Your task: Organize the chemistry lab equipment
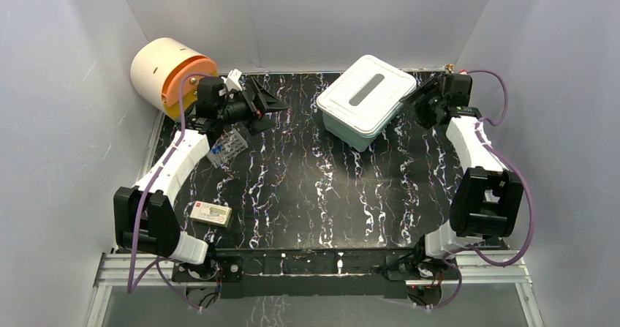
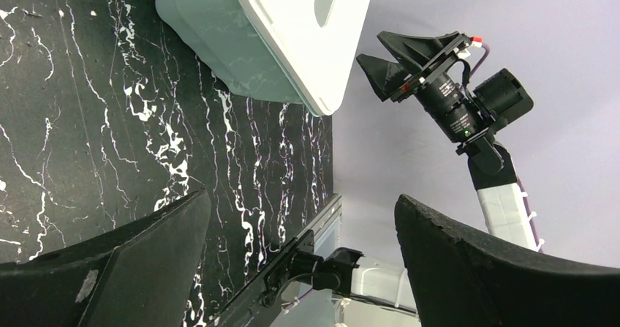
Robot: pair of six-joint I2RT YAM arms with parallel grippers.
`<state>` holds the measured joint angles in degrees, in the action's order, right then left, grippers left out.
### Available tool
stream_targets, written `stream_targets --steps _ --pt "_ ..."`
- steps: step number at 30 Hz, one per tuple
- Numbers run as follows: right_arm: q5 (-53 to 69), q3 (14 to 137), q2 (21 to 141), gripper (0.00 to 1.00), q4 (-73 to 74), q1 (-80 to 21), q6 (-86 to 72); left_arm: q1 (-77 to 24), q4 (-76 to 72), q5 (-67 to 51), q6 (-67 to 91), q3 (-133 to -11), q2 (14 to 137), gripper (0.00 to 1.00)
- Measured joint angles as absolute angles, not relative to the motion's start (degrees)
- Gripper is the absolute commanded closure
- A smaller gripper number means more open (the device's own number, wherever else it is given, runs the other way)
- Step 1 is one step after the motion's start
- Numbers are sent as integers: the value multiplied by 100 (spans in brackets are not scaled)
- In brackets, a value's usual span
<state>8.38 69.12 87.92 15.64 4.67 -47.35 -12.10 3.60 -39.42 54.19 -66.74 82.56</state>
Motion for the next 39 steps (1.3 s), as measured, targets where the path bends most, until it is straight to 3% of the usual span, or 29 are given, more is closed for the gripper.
stream_targets --steps 15,32,36,39 --pt "2082 7384 9664 16 1599 447 -3975 -1210 440 -3942 5400 -6608 8256 4" --pt "1347 7450 9647 44 1922 237 -4084 -1210 445 -3942 5400 -6606 8265 4" --pt "1212 7446 9605 46 1973 242 -4224 -1210 445 -3942 5400 -6606 8274 4" --pt "1118 7443 9592 40 1992 246 -4278 -1210 449 -3944 5400 -6604 8274 4"
